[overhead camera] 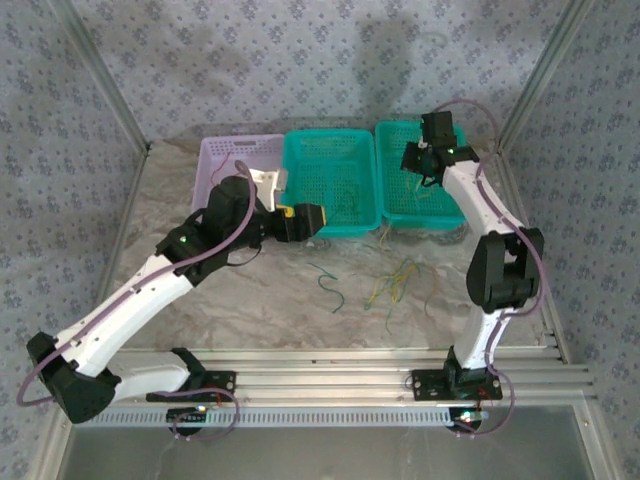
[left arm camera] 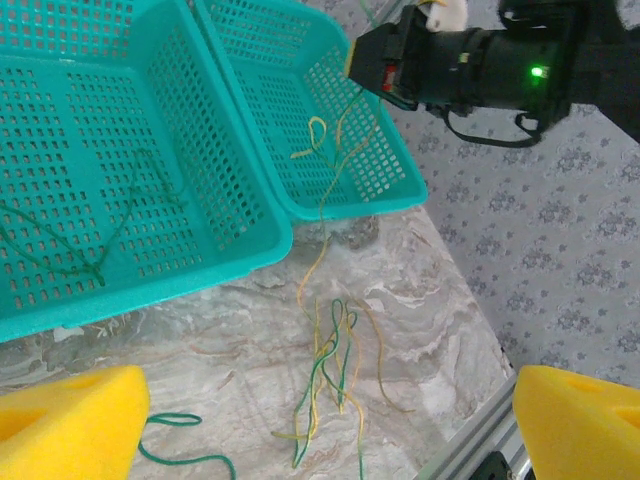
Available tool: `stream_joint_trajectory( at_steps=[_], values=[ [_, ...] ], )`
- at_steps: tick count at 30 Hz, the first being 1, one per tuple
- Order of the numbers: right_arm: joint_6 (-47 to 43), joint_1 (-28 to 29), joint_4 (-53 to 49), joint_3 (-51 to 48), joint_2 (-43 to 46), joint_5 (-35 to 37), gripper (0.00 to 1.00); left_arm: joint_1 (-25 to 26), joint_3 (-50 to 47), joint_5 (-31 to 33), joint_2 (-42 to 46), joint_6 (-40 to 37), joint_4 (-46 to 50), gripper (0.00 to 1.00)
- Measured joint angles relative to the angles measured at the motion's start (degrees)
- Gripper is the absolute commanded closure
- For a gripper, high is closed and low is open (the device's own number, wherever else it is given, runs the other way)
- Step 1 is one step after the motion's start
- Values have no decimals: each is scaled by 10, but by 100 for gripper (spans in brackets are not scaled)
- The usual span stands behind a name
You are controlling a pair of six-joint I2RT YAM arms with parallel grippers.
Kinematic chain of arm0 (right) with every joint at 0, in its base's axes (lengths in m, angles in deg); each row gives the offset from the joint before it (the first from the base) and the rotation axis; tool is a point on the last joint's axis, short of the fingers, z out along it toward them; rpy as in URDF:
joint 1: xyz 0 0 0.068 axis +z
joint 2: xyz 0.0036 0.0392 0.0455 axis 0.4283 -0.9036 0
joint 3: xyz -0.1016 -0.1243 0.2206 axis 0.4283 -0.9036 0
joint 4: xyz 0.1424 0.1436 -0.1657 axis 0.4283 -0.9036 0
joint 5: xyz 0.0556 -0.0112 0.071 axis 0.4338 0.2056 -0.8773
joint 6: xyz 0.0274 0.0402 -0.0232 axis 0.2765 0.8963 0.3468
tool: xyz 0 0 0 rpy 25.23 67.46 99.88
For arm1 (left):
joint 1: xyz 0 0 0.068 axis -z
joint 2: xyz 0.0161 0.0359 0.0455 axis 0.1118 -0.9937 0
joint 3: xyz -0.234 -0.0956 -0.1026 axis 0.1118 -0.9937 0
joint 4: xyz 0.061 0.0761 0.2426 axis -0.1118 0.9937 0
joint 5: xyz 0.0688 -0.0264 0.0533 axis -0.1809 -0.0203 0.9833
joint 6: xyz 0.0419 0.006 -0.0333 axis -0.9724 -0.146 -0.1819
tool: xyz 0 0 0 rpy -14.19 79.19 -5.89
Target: Untangle the cables
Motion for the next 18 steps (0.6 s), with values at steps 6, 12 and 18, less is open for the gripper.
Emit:
stream_joint_trajectory(
  at_steps=[6,12,18],
  values=[
    [15,-7,-28,6,-24,-4,55,4,-6,-9,-2,3,0,6],
    [17,-6,-24,-4,-5,-5,49,20,-15,-21,-26,3,-16,6],
    [22,-6,-14,-31,67,-9,44,53,-17,-46,-113,-1,-64,6]
  ],
)
